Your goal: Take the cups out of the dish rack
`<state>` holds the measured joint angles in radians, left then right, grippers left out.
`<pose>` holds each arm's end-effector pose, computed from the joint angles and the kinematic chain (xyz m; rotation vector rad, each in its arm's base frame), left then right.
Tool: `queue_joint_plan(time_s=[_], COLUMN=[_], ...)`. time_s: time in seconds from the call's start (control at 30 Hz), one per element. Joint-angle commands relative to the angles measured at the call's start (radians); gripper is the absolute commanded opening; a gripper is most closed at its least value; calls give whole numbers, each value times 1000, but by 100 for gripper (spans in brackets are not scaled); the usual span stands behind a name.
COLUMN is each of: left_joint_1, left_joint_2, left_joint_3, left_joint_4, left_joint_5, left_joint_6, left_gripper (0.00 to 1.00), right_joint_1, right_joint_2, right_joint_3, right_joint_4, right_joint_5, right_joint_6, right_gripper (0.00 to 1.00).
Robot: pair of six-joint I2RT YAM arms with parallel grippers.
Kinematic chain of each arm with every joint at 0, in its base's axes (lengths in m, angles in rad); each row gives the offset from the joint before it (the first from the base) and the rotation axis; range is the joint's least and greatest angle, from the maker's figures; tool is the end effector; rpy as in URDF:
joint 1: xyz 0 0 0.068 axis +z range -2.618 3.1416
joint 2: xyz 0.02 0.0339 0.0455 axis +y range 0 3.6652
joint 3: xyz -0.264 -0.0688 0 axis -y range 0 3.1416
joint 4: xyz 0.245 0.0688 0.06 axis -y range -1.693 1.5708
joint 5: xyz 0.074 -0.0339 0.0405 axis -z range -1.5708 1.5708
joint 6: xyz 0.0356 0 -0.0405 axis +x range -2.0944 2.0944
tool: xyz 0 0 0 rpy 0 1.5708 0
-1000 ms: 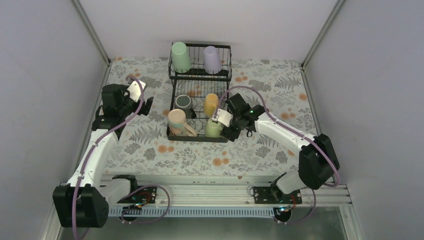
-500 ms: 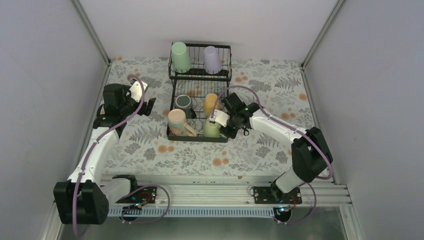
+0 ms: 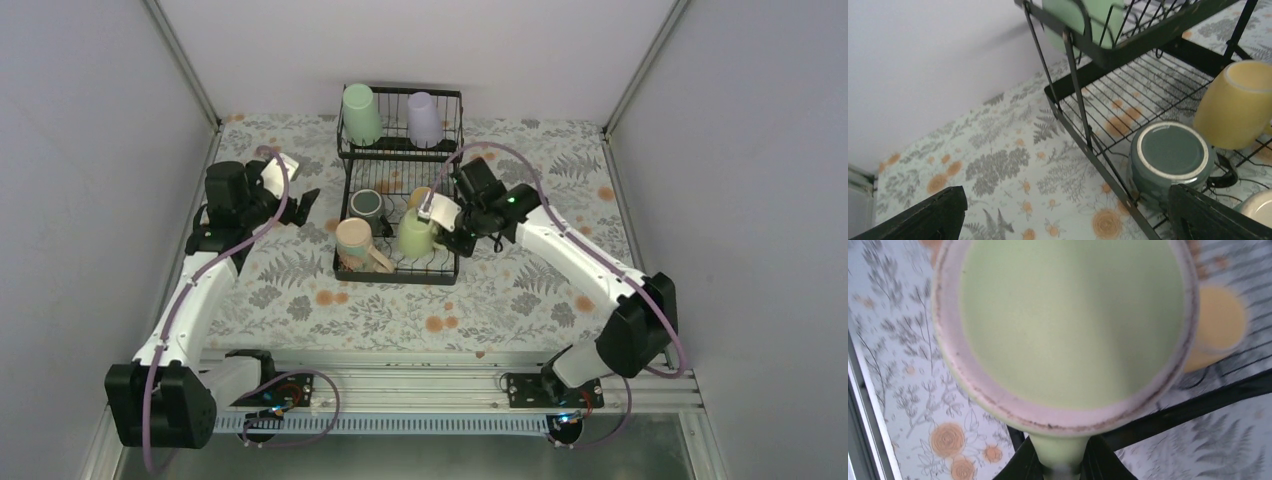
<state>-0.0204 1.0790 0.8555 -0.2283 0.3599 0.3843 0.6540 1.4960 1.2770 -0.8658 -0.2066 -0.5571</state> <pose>0.2438 -0.0175 0.3036 0.6193 1.8955 -0.1300 0.2363 0.1903 0.2859 -1.5646 2.1403 0.3062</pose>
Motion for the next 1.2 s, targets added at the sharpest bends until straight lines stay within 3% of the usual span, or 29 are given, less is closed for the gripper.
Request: queue_joint_plan(time_s=[0.0, 0.17, 0.43, 0.5, 0.63, 1.17], left_joint_1=[-25, -33, -33, -33, -33, -67], left_joint_2=[-26, -68, -219, -202, -117, 4], left_joint_3=[49, 57, -223, -249, -211, -168], left_joint_4=[55, 114, 543, 641, 686, 907], left_joint_5=[10, 44, 412, 468, 492, 501], left_joint_6=[39, 36, -14, -53, -89, -161], left_gripper=[100, 100, 100, 100, 100, 92], right_joint_1=[1, -29, -128, -129, -131, -136], right_joint_2=[-49, 3, 175, 235, 325, 426], right_joint_3=[147, 332, 691, 778, 920, 946], right_joint_4=[-8, -60, -190, -240, -317, -348], right_joint_5=[-111, -241, -588, -657, -757, -987], right_joint_6=[-18, 5, 22, 12, 5, 16], right_gripper=[4, 4, 4, 4, 4, 3])
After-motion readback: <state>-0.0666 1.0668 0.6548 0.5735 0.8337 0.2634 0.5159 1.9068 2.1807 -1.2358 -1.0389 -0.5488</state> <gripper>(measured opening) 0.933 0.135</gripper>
